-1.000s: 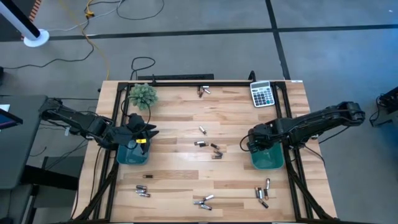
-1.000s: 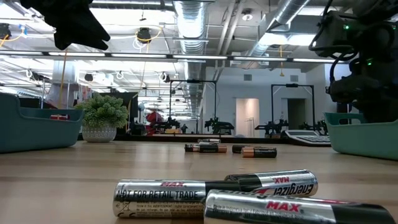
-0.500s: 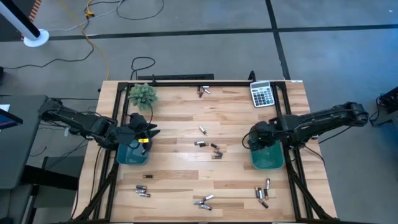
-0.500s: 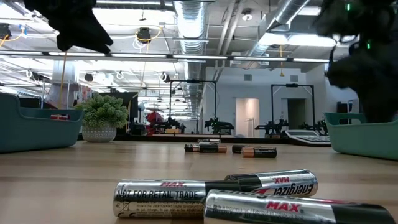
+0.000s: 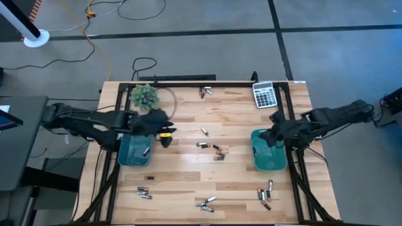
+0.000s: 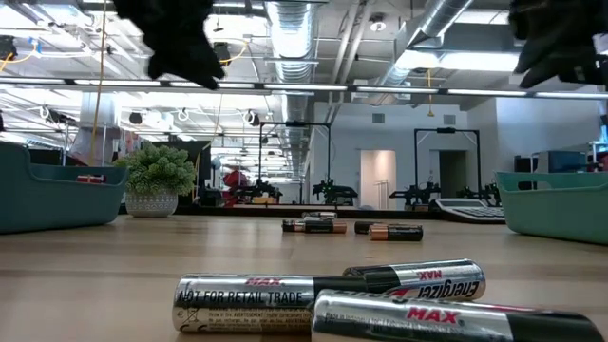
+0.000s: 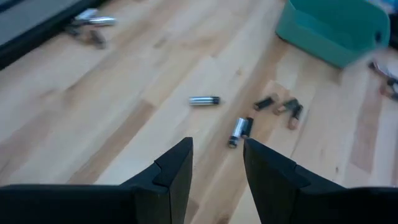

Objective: Sort batteries
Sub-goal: Put the silver battery into the blue bin

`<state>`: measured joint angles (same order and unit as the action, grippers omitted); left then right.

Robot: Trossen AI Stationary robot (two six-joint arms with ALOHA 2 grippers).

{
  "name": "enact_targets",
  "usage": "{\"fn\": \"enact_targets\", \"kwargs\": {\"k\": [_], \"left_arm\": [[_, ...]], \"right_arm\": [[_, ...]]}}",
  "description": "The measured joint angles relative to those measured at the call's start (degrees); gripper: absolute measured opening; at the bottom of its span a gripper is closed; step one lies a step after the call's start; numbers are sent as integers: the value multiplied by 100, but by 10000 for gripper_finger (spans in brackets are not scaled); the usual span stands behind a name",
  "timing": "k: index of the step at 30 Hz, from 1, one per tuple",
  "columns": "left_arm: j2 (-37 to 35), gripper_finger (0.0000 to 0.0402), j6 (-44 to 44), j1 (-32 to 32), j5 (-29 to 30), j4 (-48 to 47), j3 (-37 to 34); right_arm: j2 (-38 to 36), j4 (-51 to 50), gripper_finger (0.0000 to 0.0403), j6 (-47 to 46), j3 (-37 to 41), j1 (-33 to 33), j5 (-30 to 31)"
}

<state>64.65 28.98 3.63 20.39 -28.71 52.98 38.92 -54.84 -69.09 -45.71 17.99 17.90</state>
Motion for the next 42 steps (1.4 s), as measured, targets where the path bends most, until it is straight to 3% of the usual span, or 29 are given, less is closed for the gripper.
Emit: {"fn": "enact_targets", "kwargs": {"k": [7, 12, 17, 23, 31, 42], "left_arm": [[1609, 139, -1882, -573, -971, -19, 1233], [2785, 139, -3482, -744, -1123, -68, 2218], [3976, 139, -4888, -1035, -1471, -721, 3294], [5163, 139, -5831, -1383, -1868, -1540, 4295], [5927, 139, -6865, -1488, -2068, -1757, 4563], [6355, 137, -6966, -1483, -2039, -1769, 4585]], "right_arm": [[-471, -274, 118, 53, 0, 576, 427], [-533, -485, 118, 62, 0, 677, 539], [-526, -541, 118, 169, 0, 668, 543], [-524, -538, 118, 167, 0, 668, 541], [-524, -538, 118, 163, 0, 668, 541], [-524, -536, 118, 160, 2, 661, 562]]}}
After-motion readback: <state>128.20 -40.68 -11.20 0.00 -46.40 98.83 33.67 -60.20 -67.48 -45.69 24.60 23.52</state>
